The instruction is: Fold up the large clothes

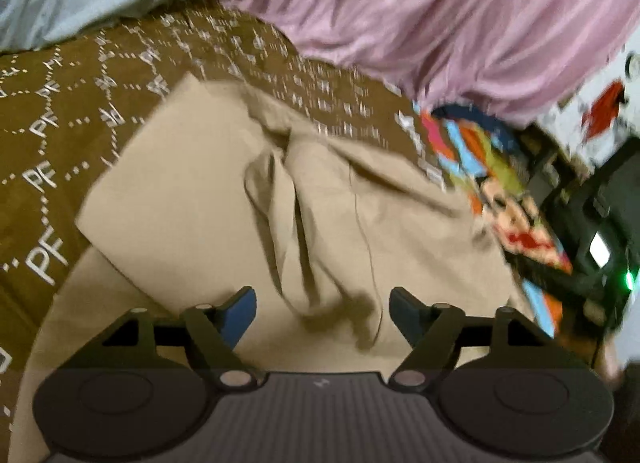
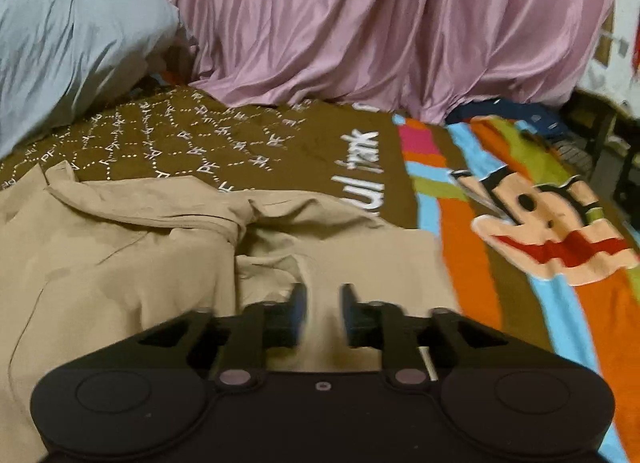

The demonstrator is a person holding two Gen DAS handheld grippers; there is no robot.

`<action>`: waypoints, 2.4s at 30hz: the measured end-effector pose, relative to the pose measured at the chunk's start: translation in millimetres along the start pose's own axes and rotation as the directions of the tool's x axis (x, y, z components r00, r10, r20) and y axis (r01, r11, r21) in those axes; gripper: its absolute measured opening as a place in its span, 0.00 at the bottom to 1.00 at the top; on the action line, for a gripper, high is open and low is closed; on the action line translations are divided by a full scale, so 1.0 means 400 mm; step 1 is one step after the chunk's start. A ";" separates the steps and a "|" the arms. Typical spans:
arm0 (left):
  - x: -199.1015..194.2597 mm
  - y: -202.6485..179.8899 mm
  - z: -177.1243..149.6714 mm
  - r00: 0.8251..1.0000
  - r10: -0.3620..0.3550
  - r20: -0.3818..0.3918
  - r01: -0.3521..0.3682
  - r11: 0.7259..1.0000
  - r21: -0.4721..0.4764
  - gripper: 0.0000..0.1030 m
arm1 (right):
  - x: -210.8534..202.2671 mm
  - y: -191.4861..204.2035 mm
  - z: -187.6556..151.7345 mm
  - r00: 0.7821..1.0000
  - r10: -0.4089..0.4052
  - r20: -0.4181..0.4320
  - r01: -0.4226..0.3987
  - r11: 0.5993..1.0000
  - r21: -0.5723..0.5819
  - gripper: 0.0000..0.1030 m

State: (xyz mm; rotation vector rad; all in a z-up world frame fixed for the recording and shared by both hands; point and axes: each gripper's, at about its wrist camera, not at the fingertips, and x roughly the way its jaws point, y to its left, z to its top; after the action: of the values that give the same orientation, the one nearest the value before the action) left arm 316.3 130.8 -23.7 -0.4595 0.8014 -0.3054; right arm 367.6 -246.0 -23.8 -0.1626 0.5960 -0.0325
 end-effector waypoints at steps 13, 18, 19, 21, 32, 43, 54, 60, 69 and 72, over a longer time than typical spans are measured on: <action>0.074 0.021 0.016 0.975 0.217 -0.053 -0.213 0.975 0.058 0.72 | -0.010 0.157 0.009 0.987 0.152 -0.043 -0.155 0.985 -0.071 0.49; 0.060 0.018 0.006 0.977 0.213 -0.019 -0.211 0.976 0.053 0.72 | 0.017 0.153 -0.041 0.985 0.161 -0.062 -0.163 0.986 -0.024 0.49; 0.044 0.024 0.008 0.982 0.189 0.009 -0.189 0.982 0.013 0.72 | 0.004 0.153 -0.035 0.985 0.165 -0.047 -0.166 0.986 -0.021 0.49; 0.010 0.028 0.013 0.988 0.131 0.087 -0.129 0.991 -0.034 0.75 | -0.041 0.155 -0.018 0.987 0.159 0.025 -0.157 0.987 -0.043 0.50; 0.062 0.042 0.080 0.977 0.187 0.099 -0.187 0.982 -0.013 0.73 | 0.019 0.069 -0.018 0.999 0.022 0.037 -0.025 0.996 0.085 0.61; 0.164 0.062 0.151 0.986 0.164 -0.012 -0.164 0.986 0.008 0.00 | 0.036 -0.046 -0.049 0.996 0.092 -0.007 -0.084 0.935 0.345 0.43; 0.174 0.054 0.117 0.947 0.322 -0.008 -0.322 0.947 0.019 0.00 | 0.093 -0.020 -0.077 0.995 0.072 -0.066 -0.056 0.974 0.219 0.01; 0.073 0.026 0.128 0.946 0.318 0.067 -0.318 0.948 -0.003 0.20 | 0.003 -0.041 -0.044 0.998 0.052 0.034 -0.059 0.960 0.273 0.17; 0.158 -0.122 0.047 0.922 0.386 0.003 -0.376 0.895 0.238 0.38 | -0.052 0.114 -0.035 0.979 0.194 0.060 -0.192 0.981 -0.028 0.32; 0.210 -0.110 0.018 0.901 0.434 -0.023 -0.415 0.875 0.250 0.40 | 0.003 0.136 -0.067 0.987 0.159 -0.018 -0.160 0.984 -0.082 0.32</action>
State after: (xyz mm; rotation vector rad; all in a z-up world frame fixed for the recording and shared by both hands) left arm 373.1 58.8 -49.0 -0.0350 0.9061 -0.0067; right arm 352.6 -196.2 -55.2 -0.1952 0.6201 0.1465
